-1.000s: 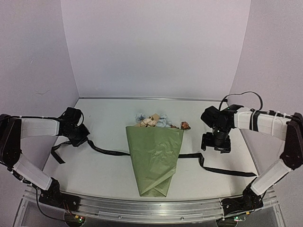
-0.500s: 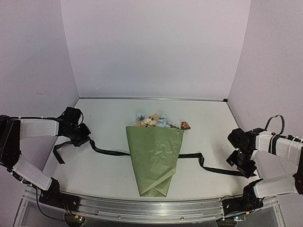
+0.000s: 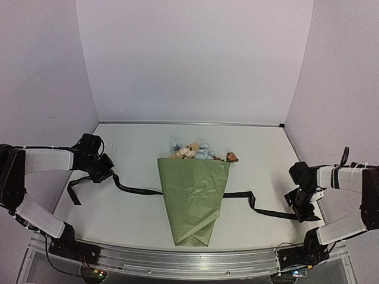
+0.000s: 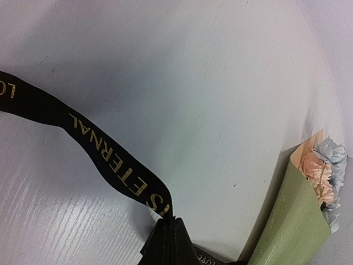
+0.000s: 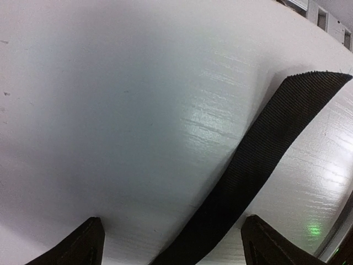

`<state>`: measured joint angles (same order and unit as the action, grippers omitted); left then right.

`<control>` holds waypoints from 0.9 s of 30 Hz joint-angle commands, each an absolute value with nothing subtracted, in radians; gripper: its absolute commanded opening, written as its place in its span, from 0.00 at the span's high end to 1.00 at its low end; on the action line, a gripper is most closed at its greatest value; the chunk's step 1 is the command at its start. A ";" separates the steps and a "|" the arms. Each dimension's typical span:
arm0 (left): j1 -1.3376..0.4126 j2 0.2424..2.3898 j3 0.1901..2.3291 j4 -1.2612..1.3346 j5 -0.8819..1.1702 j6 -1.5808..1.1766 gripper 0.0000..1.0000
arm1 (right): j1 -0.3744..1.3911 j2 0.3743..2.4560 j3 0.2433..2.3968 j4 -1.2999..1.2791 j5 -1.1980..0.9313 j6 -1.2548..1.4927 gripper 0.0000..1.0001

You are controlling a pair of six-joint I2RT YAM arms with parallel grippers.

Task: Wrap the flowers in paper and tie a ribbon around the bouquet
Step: Pick up the right side of the ribbon from the corner of the board.

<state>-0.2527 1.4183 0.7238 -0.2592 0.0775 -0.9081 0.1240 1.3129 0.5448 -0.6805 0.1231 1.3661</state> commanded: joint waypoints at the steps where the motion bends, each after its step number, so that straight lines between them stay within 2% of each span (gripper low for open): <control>1: -0.256 1.386 0.729 -0.239 0.078 -0.899 1.00 | 0.108 1.380 0.509 -0.636 0.120 1.406 0.24; 9: -0.256 1.378 0.737 -0.253 0.073 -0.900 1.00 | 0.107 1.403 0.521 -0.612 0.110 1.377 0.68; 13: -0.256 1.375 0.744 -0.258 0.072 -0.898 1.00 | 0.107 1.438 0.554 -0.603 0.089 1.330 0.99; 21: -0.256 1.351 0.769 -0.263 0.074 -0.846 1.00 | 0.102 1.398 0.636 -0.628 0.090 1.208 1.00; 27: -0.270 1.294 0.801 -0.192 0.116 -0.775 1.00 | 0.103 1.317 0.868 -0.817 0.097 1.030 1.00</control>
<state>-0.2551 1.3590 0.7371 -0.2603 0.0824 -0.8466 0.1043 1.3896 0.7091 -0.7072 0.1027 1.1741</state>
